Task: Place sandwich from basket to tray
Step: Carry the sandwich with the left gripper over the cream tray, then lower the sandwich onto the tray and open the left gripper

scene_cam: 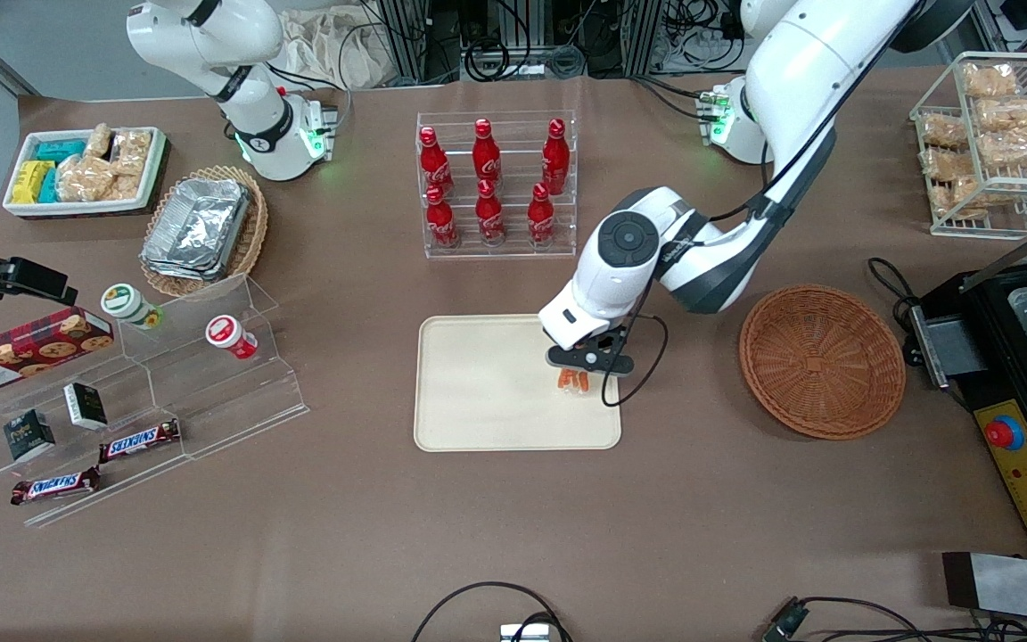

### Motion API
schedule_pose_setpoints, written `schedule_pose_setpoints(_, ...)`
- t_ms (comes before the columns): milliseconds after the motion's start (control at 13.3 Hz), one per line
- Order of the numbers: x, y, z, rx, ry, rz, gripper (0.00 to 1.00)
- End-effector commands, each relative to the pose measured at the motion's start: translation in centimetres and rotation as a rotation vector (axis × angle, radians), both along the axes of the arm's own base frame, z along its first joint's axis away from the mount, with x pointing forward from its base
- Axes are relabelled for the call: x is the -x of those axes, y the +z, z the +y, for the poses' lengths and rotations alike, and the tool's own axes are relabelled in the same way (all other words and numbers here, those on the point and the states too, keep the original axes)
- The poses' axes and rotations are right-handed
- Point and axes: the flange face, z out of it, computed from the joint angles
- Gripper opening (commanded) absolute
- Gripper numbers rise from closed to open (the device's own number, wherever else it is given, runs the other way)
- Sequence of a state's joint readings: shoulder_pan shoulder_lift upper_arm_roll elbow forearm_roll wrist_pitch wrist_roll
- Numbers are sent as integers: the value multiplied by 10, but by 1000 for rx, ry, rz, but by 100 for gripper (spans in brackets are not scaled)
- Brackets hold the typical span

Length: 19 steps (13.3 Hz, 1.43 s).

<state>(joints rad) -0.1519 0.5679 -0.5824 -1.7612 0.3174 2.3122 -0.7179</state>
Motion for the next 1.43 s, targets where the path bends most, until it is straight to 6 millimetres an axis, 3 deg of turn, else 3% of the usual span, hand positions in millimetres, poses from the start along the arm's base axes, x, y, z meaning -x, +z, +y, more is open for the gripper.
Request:
schedule_pose_setpoints(0, -5, -10, -13, -32, 25, -13, 21)
schedule_pose_setpoints(301, -3, -40, -24, -70, 19, -23, 21)
schedule_pose_setpoints(828, 0, -62, -23, -91, 0, -10, 24)
schedule_pose_setpoints(903, 0, -63, -23, -96, -6, -13, 34)
schedule_pose_setpoints(1054, 0, -64, -23, -100, -12, -17, 73)
schedule_pose_setpoints(1129, -2, -63, -22, -100, -10, -20, 80)
schedule_pose_setpoints(1355, -9, -55, -19, -103, 6, -27, 86)
